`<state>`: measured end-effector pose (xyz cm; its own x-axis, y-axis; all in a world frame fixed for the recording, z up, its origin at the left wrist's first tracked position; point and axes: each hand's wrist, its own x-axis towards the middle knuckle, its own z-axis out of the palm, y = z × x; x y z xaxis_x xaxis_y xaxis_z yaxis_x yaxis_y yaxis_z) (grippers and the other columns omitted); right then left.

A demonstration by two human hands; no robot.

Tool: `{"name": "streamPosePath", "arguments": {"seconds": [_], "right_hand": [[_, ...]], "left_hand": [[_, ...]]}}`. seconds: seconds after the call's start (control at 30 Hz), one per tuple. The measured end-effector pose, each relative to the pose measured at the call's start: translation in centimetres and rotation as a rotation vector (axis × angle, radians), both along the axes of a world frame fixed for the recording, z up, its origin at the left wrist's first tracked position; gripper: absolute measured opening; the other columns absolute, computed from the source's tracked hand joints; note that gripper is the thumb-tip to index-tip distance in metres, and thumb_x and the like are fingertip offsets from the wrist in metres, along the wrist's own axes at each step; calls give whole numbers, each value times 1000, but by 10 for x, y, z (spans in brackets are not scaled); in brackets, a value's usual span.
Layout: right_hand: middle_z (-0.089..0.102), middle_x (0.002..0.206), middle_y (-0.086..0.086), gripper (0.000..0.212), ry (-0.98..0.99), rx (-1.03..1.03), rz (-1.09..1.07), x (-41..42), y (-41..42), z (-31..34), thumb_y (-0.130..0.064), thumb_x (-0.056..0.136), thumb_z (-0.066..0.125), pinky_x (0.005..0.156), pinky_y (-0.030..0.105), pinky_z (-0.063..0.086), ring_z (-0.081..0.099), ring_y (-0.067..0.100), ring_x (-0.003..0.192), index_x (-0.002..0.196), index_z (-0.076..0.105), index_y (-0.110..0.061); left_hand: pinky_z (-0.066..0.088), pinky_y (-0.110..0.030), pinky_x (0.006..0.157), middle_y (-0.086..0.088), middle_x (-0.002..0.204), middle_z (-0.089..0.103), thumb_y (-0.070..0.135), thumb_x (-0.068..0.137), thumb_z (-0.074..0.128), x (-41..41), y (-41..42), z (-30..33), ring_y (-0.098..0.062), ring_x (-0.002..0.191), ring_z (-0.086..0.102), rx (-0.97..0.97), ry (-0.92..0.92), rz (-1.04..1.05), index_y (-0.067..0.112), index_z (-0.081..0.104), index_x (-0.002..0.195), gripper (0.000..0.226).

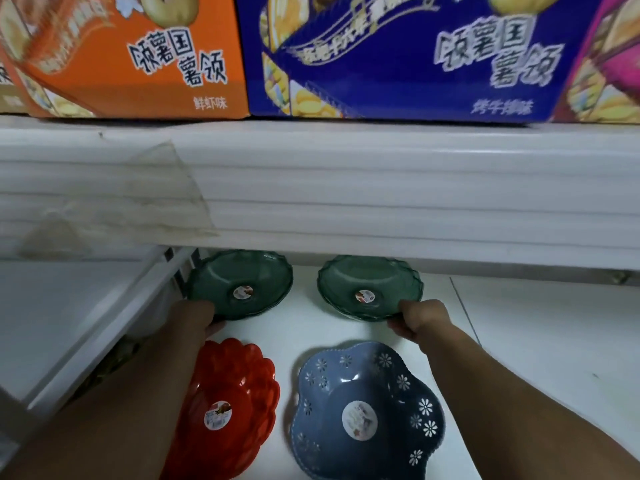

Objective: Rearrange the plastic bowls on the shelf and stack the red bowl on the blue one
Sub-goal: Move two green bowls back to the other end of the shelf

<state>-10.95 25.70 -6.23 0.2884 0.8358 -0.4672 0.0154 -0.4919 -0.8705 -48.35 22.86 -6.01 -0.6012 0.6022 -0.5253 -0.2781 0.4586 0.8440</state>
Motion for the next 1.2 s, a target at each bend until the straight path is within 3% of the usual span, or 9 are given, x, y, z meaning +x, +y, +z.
{"name": "streamPosePath", "arguments": {"seconds": [0.1,0.27,0.4,0.5,0.63,0.77,0.97,1.1,1.2], "right_hand": [[67,67,21,13,24,24,-25,21,-17,17,-4,90,59,64,38,62,66,30,55,81,60,5],[71,63,18,16,51,52,-61,69,-48,42,-8,90,59,59,36,61,69,27,46,92,63,7],[69,83,27,9,69,70,-128,116,-83,57,-2,88,60,46,34,59,68,32,55,84,60,6],[66,84,28,14,68,80,-193,154,-108,59,-1,88,62,58,47,63,68,37,61,76,55,4],[68,86,28,14,42,97,-266,201,-138,56,-5,87,60,62,45,64,68,31,46,89,60,9],[69,78,24,16,34,111,-362,238,-167,57,-8,88,59,78,56,61,69,29,45,87,61,8],[69,71,22,17,10,127,-556,295,-209,62,-9,90,61,78,57,61,70,32,50,90,62,8],[68,69,21,17,-8,115,-641,338,-232,65,-11,92,62,79,56,61,70,33,54,84,59,4],[68,74,24,24,-3,118,-675,373,-242,65,-12,93,62,77,53,62,70,33,56,100,61,10]], "left_hand": [[60,-42,83,-17,111,65,2,91,61,18,-16,18,-29,92,66,41,-43,-10,1,64,97,6],[61,-37,59,-16,90,62,-5,90,59,73,-47,42,-24,75,61,136,-43,16,3,58,83,10],[58,-43,83,-14,83,64,-1,88,62,126,-63,47,-23,74,63,125,-20,-49,3,60,77,12],[54,-44,90,-21,84,69,12,82,70,165,-73,45,-29,78,66,109,16,-112,3,63,75,13],[54,-38,71,-16,70,69,14,70,76,222,-82,49,-26,60,69,118,31,-214,-3,64,82,23],[59,-24,52,-19,97,67,-3,89,54,279,-87,56,-25,68,69,164,-34,-265,-3,59,98,10],[60,-25,55,-20,109,67,-5,91,49,350,-88,58,-29,74,70,202,-124,-416,1,56,109,20],[59,-25,50,-18,100,65,-7,90,49,399,-97,62,-21,49,70,200,-146,-477,2,54,107,20],[59,-26,51,-19,106,64,-9,90,50,435,-102,64,-28,66,69,213,-175,-493,2,54,107,22]]}}
